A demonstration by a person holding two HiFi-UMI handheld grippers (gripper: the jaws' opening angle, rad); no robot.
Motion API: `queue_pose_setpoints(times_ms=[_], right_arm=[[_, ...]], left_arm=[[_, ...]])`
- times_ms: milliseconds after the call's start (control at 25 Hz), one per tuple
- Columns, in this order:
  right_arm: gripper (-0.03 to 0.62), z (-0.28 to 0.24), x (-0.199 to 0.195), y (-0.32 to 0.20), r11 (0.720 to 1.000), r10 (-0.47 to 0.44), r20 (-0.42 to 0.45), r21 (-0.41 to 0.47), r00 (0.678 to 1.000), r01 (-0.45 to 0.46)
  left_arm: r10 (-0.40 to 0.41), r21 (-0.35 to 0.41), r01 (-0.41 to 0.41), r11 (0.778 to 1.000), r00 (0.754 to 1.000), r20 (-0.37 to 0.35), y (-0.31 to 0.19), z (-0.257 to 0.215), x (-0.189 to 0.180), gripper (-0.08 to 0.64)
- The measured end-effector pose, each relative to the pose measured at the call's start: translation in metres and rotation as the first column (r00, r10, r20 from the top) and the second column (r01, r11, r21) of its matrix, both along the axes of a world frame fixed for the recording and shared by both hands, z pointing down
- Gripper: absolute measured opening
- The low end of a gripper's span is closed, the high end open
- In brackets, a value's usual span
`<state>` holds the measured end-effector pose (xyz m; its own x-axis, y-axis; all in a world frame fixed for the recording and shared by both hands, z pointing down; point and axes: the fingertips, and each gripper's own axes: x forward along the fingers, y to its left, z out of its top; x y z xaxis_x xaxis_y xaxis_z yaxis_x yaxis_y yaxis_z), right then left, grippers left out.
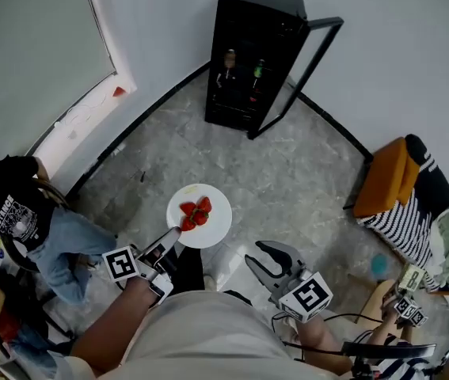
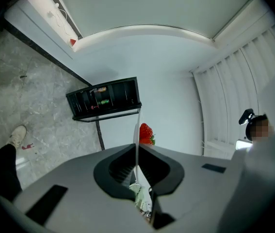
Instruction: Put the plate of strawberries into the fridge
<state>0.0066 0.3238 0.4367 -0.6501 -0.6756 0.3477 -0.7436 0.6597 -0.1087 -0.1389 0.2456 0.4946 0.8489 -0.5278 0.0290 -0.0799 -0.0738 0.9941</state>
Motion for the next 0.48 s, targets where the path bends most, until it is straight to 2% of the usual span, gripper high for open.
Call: queue_pose_setpoints(times_ms=[240, 360, 480], right_arm=[[0.138, -0.014, 0.02, -0.095, 0.998, 0.058, -0.026, -0.013, 0.998, -0.059], [0.138, -0.017, 0.027, -0.14, 0.997, 0.07, -0.069, -0.017, 0.995, -0.071], [0.138, -0.019, 0.03, -0.187, 0.994, 0.098, -0.054, -0.033, 0.994, -0.1]], left_arm=[[0.056, 0.007, -0.056, 0.998, 0.998, -0.011, -0.113, 0.0, 0.031, 0.025], [0.087, 0.048, -0.087, 0.995, 0.996, 0.011, -0.167, 0.001, 0.044, 0.025], [0.104, 0.034, -0.104, 0.994, 0.995, -0.004, -0.217, 0.0, 0.056, 0.025]])
